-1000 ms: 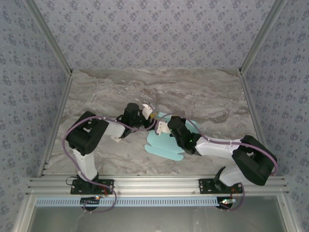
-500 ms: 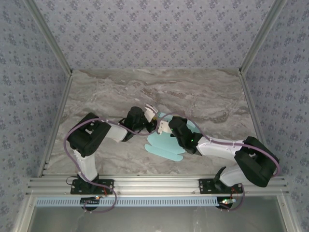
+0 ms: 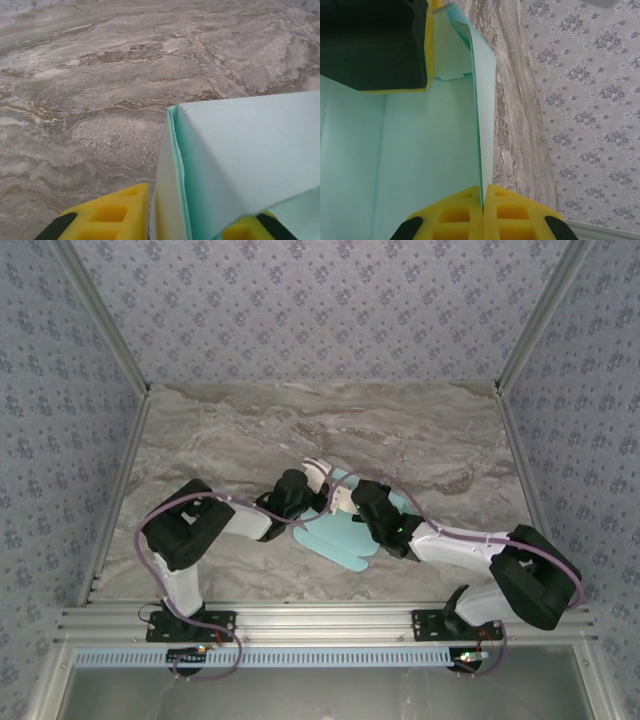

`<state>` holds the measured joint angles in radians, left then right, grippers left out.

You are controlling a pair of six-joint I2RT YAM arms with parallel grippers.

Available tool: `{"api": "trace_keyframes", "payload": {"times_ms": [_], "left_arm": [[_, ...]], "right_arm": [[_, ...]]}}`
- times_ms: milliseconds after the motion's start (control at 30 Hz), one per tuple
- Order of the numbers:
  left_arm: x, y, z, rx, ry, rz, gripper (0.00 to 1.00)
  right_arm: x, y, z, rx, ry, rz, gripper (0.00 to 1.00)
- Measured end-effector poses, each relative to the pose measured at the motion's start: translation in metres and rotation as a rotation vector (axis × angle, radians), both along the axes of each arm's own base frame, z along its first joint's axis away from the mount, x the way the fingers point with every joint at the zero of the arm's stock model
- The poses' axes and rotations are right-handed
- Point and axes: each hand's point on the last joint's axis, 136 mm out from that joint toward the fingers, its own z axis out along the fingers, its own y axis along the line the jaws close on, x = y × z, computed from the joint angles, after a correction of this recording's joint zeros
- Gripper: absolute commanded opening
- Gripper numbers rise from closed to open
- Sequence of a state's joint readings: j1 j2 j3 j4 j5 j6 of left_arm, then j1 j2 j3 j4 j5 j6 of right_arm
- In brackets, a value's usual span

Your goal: Fold the paper box

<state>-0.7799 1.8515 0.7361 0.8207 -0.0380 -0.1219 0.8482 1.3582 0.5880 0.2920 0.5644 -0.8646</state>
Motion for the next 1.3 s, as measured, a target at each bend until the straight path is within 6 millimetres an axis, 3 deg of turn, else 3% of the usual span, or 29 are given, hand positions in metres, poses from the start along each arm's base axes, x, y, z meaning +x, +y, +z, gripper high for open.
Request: {"api": "trace_keyframes", "payload": {"times_ms": [667, 1000, 1300], "left_arm": [[0.007, 0.003, -0.001, 0.005, 0.061, 0.224, 0.10], [0.012, 0.007, 0.005, 0.000, 0.012, 0.210, 0.33], [0.006, 0.018, -0.008, 0.032, -0.002, 0.158, 0.53]], "right_arm": [[-0.002, 0.010, 0.006, 0.127, 0.027, 0.013, 0.00], [0.000, 0.007, 0.008, 0.145, 0.025, -0.002, 0.00], [-0.003, 0.006, 0.001, 0.131, 0.052, -0.001, 0.00]]}}
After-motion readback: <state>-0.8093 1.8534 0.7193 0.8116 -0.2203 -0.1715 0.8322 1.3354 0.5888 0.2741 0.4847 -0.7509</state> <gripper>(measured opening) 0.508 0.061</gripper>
